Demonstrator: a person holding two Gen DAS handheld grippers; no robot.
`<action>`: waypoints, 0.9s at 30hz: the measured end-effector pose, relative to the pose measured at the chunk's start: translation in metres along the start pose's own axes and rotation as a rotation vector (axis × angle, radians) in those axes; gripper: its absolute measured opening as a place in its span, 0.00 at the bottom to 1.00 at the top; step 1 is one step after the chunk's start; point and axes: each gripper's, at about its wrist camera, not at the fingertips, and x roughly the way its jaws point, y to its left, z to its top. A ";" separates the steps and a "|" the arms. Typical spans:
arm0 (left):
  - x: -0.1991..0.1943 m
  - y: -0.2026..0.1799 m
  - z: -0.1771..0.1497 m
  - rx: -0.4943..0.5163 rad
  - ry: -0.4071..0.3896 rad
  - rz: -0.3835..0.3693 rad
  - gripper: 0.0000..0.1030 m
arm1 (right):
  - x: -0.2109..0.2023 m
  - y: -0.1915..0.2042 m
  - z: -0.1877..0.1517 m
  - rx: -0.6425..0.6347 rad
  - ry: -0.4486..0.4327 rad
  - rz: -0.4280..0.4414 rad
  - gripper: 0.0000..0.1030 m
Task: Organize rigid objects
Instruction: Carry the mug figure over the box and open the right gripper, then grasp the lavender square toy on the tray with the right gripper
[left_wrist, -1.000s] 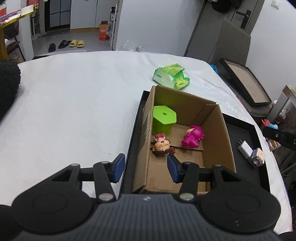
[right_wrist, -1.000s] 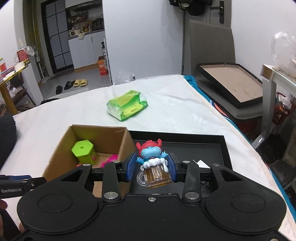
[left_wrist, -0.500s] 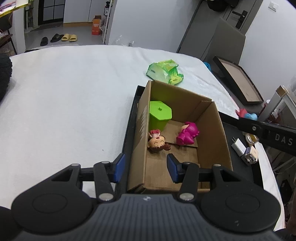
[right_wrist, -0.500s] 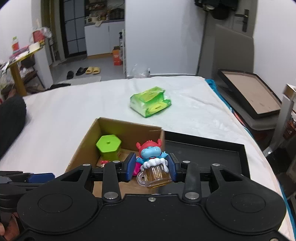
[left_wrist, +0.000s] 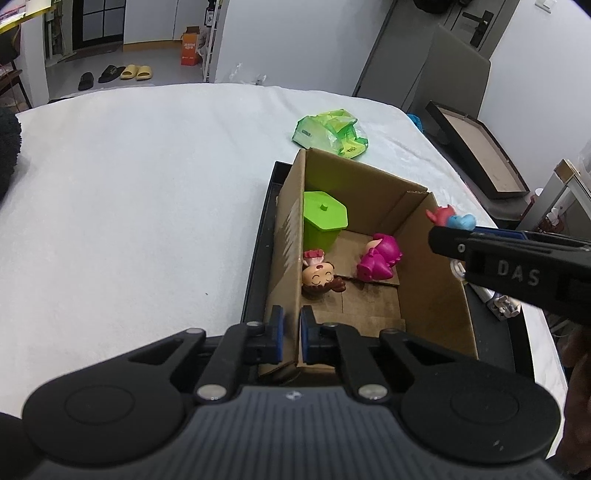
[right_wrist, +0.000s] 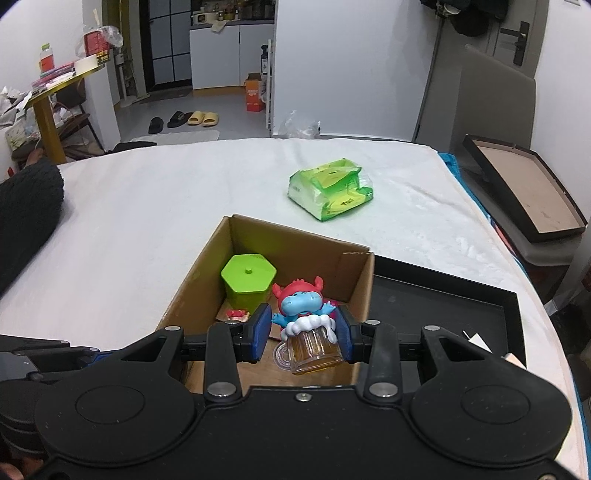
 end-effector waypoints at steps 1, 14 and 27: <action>0.000 0.000 0.000 -0.002 0.000 0.000 0.08 | 0.001 0.002 0.000 -0.008 0.001 -0.003 0.40; -0.004 -0.002 0.000 0.015 -0.019 -0.005 0.06 | -0.020 -0.028 -0.013 0.039 -0.034 -0.064 0.51; -0.008 -0.006 0.000 0.022 -0.036 0.027 0.05 | -0.028 -0.124 -0.058 0.232 -0.013 -0.206 0.50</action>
